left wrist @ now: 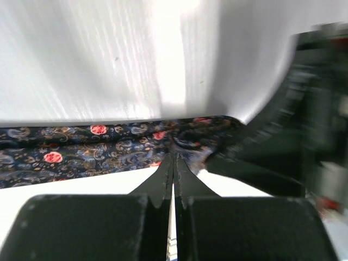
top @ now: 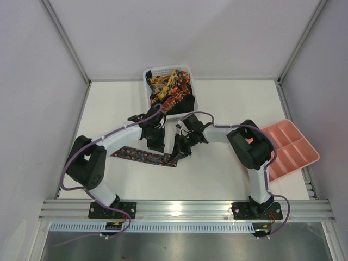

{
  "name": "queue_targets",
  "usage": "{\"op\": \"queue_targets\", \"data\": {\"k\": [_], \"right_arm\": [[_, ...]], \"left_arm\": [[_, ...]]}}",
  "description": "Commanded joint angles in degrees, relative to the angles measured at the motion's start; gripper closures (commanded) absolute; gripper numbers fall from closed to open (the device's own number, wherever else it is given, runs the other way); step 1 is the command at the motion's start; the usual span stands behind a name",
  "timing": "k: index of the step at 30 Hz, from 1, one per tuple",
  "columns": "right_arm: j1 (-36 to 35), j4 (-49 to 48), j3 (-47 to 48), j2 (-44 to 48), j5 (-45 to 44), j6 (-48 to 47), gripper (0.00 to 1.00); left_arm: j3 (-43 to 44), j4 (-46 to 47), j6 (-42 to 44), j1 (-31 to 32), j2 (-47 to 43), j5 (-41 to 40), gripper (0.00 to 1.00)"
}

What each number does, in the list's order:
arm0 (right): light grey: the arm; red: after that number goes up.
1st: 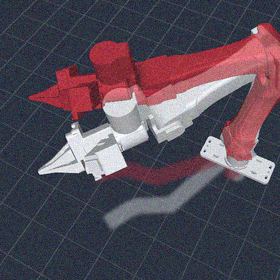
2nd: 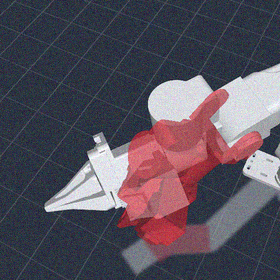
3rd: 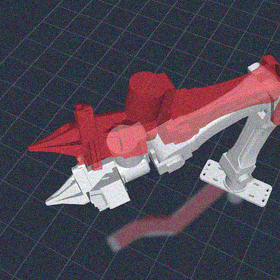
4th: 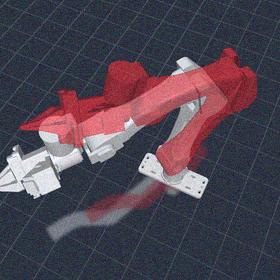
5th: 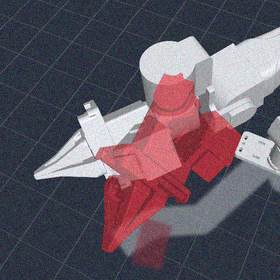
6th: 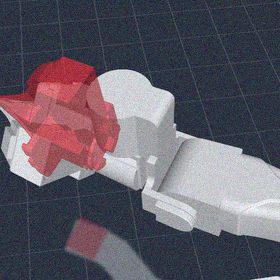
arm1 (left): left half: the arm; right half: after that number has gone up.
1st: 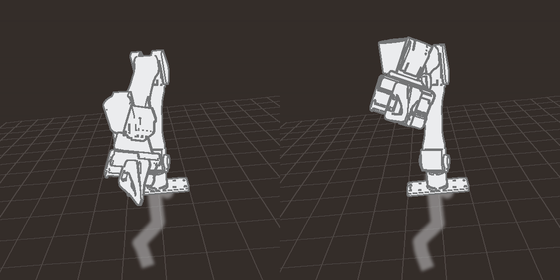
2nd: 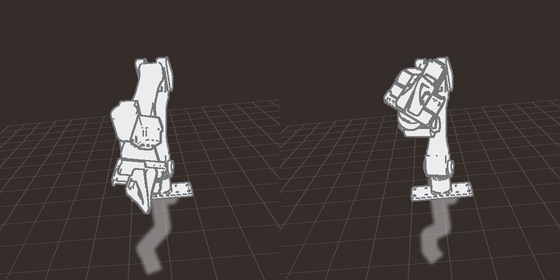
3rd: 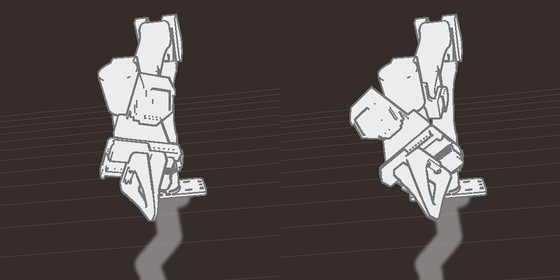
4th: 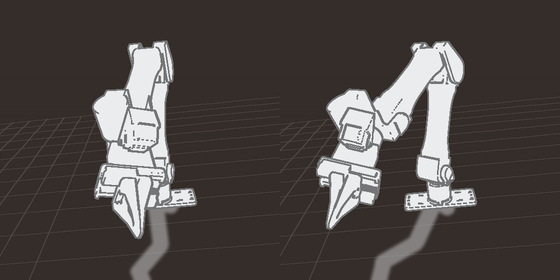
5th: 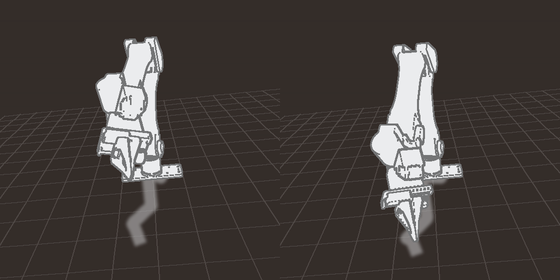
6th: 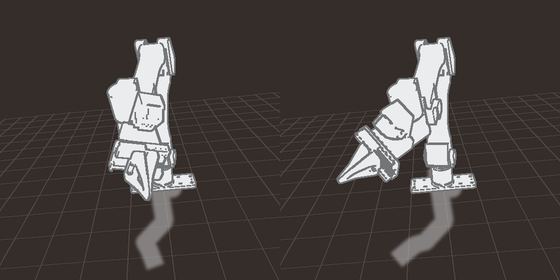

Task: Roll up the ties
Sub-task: Roll the tie

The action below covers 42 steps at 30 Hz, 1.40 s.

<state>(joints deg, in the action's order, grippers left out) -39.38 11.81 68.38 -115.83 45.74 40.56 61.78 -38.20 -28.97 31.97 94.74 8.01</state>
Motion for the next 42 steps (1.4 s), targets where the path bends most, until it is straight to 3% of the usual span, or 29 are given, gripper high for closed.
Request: {"op": "queue_targets", "data": {"k": [1, 14, 30, 33, 37, 42], "right_arm": [[-0.61, 0.93, 2.11, -1.59, -0.47, -0.47, 0.94], [-0.79, 2.51, 3.07, -1.50, -1.70, -1.01, 0.89], [0.61, 6.81, 1.94, 4.91, -2.76, -3.02, 0.79], [1.67, 7.69, 0.27, 7.27, -2.85, -3.38, 0.74], [2.55, 7.79, -2.36, 9.04, -3.63, -3.55, 0.54], [2.90, 5.33, -5.18, 8.34, -3.29, -2.24, 0.44]], "left_arm": [[3.79, -2.94, 0.32, -0.06, -4.99, -1.78, 0.99], [-1.22, 5.67, -2.67, 0.20, -2.11, 10.27, 0.99], [-2.80, 5.68, -0.47, 0.03, 1.41, 5.97, 1.00], [-3.33, 5.85, -0.12, 0.03, 0.97, 5.35, 0.99], [-3.86, 6.29, 0.06, -0.06, 0.62, 5.09, 0.99], [-3.77, 6.64, 0.58, -0.24, 1.15, 4.38, 1.00]]}}
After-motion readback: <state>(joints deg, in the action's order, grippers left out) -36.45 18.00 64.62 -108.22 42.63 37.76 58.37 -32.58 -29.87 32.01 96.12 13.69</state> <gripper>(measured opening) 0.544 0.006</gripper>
